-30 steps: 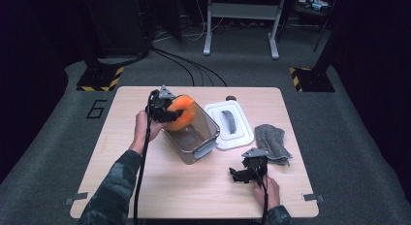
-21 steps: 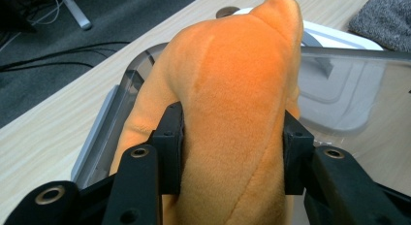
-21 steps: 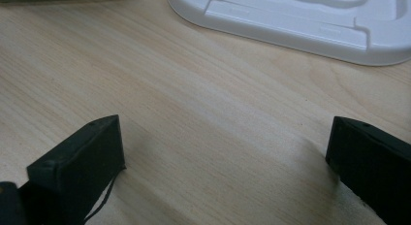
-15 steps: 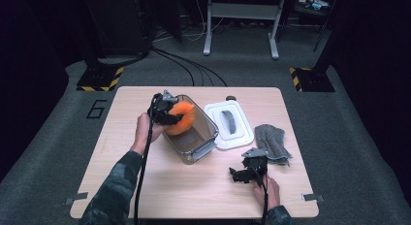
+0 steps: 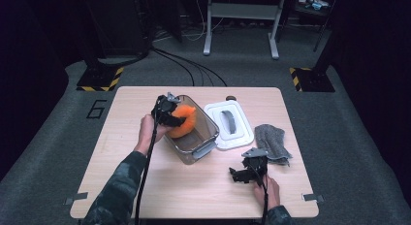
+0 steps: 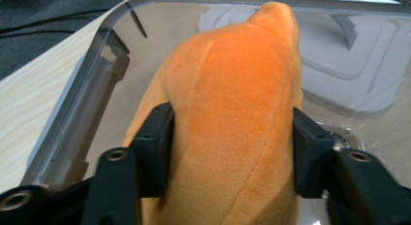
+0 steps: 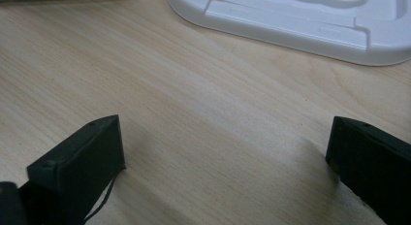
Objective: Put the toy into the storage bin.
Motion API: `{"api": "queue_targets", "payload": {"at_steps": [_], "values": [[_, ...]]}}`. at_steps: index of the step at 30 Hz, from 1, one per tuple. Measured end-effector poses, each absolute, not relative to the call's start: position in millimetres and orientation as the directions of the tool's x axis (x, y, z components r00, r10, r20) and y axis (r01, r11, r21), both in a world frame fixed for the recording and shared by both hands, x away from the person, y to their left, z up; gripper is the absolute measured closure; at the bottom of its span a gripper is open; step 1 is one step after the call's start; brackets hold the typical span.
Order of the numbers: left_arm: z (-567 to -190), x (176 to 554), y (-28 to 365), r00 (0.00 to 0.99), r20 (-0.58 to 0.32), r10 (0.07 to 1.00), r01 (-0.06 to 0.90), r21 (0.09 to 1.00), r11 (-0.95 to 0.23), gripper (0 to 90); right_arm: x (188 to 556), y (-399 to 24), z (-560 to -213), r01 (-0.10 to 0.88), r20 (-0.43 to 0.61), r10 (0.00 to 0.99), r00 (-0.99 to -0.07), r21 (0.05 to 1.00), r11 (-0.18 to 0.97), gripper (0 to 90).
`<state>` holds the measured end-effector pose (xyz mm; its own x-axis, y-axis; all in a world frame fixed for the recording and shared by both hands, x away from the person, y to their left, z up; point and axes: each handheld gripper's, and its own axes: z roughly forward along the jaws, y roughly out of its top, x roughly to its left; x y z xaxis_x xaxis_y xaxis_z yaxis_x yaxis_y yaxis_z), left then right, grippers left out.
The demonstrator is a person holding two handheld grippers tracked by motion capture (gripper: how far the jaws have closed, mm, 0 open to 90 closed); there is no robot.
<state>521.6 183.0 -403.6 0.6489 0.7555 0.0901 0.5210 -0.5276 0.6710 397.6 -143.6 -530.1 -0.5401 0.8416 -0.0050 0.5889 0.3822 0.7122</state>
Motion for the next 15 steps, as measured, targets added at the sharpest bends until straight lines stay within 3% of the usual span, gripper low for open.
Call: {"api": "queue_targets", "payload": {"at_steps": [6,10,13,15], "values": [[-403,521,181,0.649,0.088,0.756,0.521,0.672,-0.526,26.0,398,-144,-530,0.589,-0.005,0.842,-0.540,0.712,0.382,0.0],[-398,518,184,0.643,0.099,0.760,0.512,0.682,-0.522,25.7,398,-144,-530,0.589,-0.006,0.842,-0.539,0.712,0.383,0.0],[-394,514,187,0.645,0.088,0.759,0.504,0.697,-0.509,29.9,398,-144,-530,0.590,-0.006,0.842,-0.539,0.711,0.383,0.0],[-392,513,188,0.665,0.082,0.742,0.498,0.692,-0.523,42.4,398,-143,-530,0.590,-0.005,0.842,-0.539,0.712,0.381,0.0]]}}
